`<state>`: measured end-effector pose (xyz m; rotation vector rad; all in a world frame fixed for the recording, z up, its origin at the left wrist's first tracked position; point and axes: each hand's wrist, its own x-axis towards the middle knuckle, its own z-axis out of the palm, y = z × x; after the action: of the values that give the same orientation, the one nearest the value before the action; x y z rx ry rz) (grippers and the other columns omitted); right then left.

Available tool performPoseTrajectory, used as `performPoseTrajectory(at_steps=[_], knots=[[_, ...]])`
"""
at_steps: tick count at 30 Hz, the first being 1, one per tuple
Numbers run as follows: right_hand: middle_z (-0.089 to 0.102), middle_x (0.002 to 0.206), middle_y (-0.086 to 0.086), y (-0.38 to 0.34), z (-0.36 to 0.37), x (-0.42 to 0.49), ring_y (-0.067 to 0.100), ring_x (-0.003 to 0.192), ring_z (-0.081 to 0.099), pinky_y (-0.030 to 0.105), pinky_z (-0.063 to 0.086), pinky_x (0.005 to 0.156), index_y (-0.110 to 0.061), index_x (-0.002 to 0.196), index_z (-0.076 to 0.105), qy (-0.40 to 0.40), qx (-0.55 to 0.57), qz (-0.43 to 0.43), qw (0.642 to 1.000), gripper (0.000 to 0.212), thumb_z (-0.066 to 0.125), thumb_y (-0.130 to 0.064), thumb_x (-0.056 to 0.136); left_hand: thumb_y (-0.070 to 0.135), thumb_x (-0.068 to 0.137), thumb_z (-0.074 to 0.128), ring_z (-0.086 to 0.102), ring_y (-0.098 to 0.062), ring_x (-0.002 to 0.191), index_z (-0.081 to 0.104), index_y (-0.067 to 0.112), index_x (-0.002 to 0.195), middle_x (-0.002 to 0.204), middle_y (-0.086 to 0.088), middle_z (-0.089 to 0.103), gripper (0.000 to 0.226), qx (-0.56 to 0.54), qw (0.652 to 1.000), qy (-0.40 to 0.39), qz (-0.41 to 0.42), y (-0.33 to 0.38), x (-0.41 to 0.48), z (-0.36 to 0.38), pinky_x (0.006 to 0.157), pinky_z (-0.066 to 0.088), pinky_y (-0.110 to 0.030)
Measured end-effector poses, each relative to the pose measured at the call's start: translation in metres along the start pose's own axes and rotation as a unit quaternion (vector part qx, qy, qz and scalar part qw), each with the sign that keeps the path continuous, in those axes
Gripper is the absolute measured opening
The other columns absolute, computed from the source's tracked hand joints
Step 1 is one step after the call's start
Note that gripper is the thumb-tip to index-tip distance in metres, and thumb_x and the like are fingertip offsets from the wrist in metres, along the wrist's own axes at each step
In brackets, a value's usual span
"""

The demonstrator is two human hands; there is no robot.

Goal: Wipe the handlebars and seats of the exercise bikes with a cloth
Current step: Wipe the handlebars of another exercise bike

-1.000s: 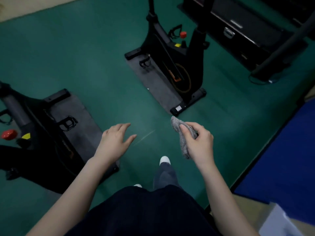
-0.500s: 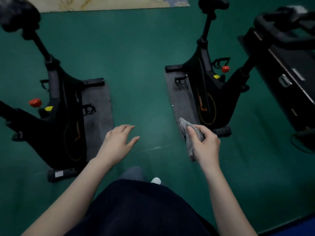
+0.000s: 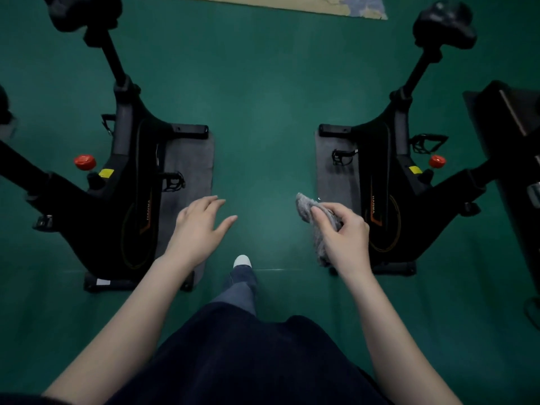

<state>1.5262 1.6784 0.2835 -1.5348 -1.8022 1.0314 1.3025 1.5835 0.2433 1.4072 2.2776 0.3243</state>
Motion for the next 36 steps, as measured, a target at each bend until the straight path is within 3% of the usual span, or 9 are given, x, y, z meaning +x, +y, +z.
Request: performPoseTrajectory(at_steps=[2, 5, 9, 15, 25, 32, 36], knots=[[0.071, 0.088, 0.000, -0.010, 0.011, 0.025, 0.014, 0.091, 0.064, 0.020, 0.044, 0.080, -0.016, 0.093, 0.074, -0.014, -0.009, -0.006, 1.000, 0.011, 0.069, -0.024, 0.087, 0.045, 0.095, 0.047, 0.030, -0.021, 0.138, 0.045, 0.015, 0.139, 0.146, -0.003, 0.040, 0.053, -0.013, 1.000, 0.004, -0.006, -0.003, 0.025, -0.006, 0.113, 0.020, -0.039], [0.066, 0.083, -0.010, -0.026, 0.030, 0.062, 0.012, 0.090, 0.061, 0.011, 0.040, 0.076, -0.017, 0.092, 0.074, -0.033, -0.023, -0.024, 0.999, 0.010, 0.069, -0.025, 0.087, 0.045, 0.095, 0.047, 0.030, -0.020, 0.138, 0.045, 0.015, 0.139, 0.146, -0.003, 0.041, 0.053, -0.023, 1.000, 0.007, -0.008, -0.008, 0.059, -0.018, 0.114, 0.020, -0.040], [0.068, 0.087, -0.004, -0.046, 0.058, 0.101, 0.011, 0.088, 0.060, 0.004, 0.036, 0.074, -0.017, 0.092, 0.074, -0.054, -0.031, -0.040, 0.997, 0.011, 0.069, -0.025, 0.087, 0.045, 0.095, 0.046, 0.030, -0.019, 0.138, 0.044, 0.015, 0.139, 0.145, -0.002, 0.042, 0.053, -0.024, 0.999, 0.015, -0.014, -0.020, 0.094, -0.036, 0.113, 0.021, -0.039], [0.066, 0.083, -0.009, -0.075, 0.097, 0.143, 0.010, 0.087, 0.060, -0.001, 0.034, 0.073, -0.017, 0.092, 0.075, -0.118, -0.043, -0.085, 0.988, 0.011, 0.069, -0.024, 0.087, 0.046, 0.095, 0.045, 0.030, -0.019, 0.138, 0.043, 0.015, 0.140, 0.144, -0.001, 0.043, 0.054, -0.045, 0.994, 0.036, -0.089, -0.050, 0.108, -0.053, 0.114, 0.021, -0.038], [0.068, 0.085, -0.004, -0.116, 0.157, 0.236, 0.009, 0.083, 0.060, -0.001, 0.035, 0.071, -0.022, 0.088, 0.073, -0.247, -0.016, -0.150, 0.957, 0.005, 0.070, -0.024, 0.086, 0.049, 0.095, 0.043, 0.030, -0.017, 0.138, 0.042, 0.018, 0.141, 0.146, 0.002, 0.042, 0.055, -0.060, 0.967, 0.081, -0.235, -0.075, 0.135, -0.064, 0.113, 0.020, -0.035], [0.061, 0.078, -0.027, -0.145, 0.175, 0.341, -0.001, 0.083, 0.058, -0.001, 0.035, 0.070, -0.042, 0.079, 0.063, -0.328, -0.009, -0.230, 0.916, 0.021, 0.069, -0.023, 0.087, 0.053, 0.095, 0.037, 0.023, -0.013, 0.142, 0.038, 0.022, 0.143, 0.149, 0.005, 0.037, 0.057, -0.078, 0.932, 0.125, -0.331, -0.047, 0.201, -0.074, 0.115, 0.014, -0.033], [0.067, 0.081, -0.017, -0.152, 0.183, 0.403, 0.007, 0.087, 0.063, 0.009, 0.041, 0.073, -0.035, 0.081, 0.068, -0.359, -0.007, -0.218, 0.908, 0.014, 0.068, -0.023, 0.087, 0.054, 0.095, 0.036, 0.021, -0.011, 0.142, 0.035, 0.023, 0.144, 0.150, 0.006, 0.035, 0.058, -0.090, 0.913, 0.143, -0.370, -0.021, 0.235, -0.076, 0.116, 0.012, -0.032]])
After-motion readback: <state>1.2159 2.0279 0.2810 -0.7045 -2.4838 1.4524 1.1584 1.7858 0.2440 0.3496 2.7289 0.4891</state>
